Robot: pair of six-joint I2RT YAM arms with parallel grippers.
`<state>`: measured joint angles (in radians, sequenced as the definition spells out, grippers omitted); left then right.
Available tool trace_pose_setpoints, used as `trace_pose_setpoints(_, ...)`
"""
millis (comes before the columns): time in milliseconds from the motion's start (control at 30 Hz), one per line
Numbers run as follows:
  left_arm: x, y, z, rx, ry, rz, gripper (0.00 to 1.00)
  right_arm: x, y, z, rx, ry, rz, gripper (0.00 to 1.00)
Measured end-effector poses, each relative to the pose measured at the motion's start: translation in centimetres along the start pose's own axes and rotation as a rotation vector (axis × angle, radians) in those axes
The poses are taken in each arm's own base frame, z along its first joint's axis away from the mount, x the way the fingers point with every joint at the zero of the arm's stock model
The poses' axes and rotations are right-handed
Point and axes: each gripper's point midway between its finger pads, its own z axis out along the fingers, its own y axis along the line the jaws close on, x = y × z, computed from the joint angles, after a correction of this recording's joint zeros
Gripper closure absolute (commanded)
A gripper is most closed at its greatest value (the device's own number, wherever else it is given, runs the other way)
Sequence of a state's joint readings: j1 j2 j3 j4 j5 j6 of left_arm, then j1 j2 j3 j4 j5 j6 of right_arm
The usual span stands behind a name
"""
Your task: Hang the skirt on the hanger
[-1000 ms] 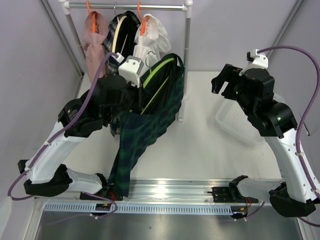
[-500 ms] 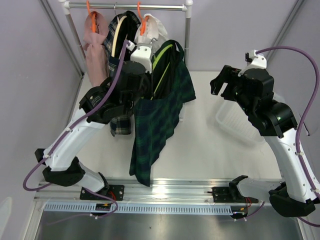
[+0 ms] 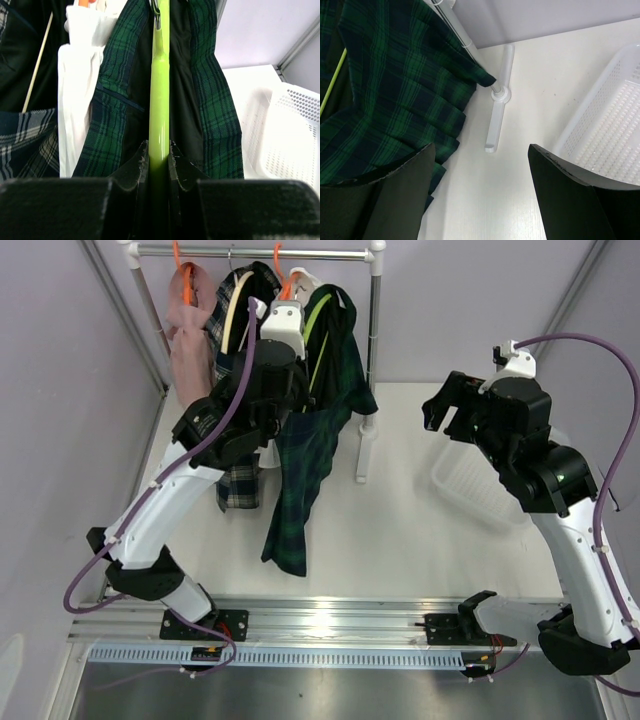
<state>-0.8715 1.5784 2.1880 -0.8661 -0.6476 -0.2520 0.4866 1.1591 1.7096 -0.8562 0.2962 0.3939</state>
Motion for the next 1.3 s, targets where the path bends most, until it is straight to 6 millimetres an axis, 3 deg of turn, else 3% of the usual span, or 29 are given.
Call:
trace_pose_setpoints(167, -0.6, 0.0, 1.5, -0.002, -0.026, 0.014, 1.00, -0.3, -0.1, -0.5, -0.006, -0.011, 0.003, 0.18)
trace_pose_setpoints(433, -2.3, 1.7, 5.2, -0.007, -0.069, 0.001, 1.00, 0.1, -0.4, -1.4, -0.027, -0.025, 0.008, 0.18)
trace_pose_setpoints(667, -3.7, 0.9, 8.2, 0.005, -0.115, 0.014, 1.00, -0.2, 0.1, -1.0, -0.052, -0.042, 0.009, 0.18)
trace_pose_setpoints(1300, -1.9, 0.0, 15.9, -0.005, -0.148, 0.043, 1.00, 0.7, 0.2, 0.4, -0.066, -0.038, -0.007, 0.18)
